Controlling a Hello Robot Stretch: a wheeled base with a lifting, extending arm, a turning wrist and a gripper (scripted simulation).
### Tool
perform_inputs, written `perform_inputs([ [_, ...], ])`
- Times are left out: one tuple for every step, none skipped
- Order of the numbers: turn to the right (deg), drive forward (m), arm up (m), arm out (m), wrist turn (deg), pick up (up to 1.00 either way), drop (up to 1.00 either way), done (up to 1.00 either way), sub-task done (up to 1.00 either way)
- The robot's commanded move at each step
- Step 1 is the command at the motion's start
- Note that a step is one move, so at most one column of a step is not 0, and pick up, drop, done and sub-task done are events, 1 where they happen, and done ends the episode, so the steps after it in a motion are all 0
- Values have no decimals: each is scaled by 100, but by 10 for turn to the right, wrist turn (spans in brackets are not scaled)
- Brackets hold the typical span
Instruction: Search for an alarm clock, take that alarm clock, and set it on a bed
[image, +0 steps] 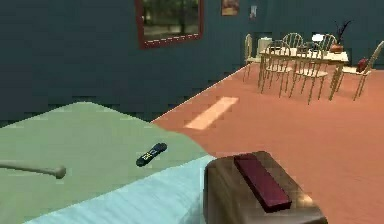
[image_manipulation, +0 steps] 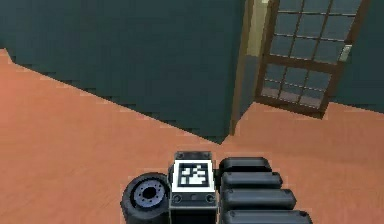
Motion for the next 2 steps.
perform_inputs([
  [30, 0, 0, 0, 0, 0, 0, 0, 0],
  [0, 20, 0, 0, 0, 0, 0, 0, 0],
])
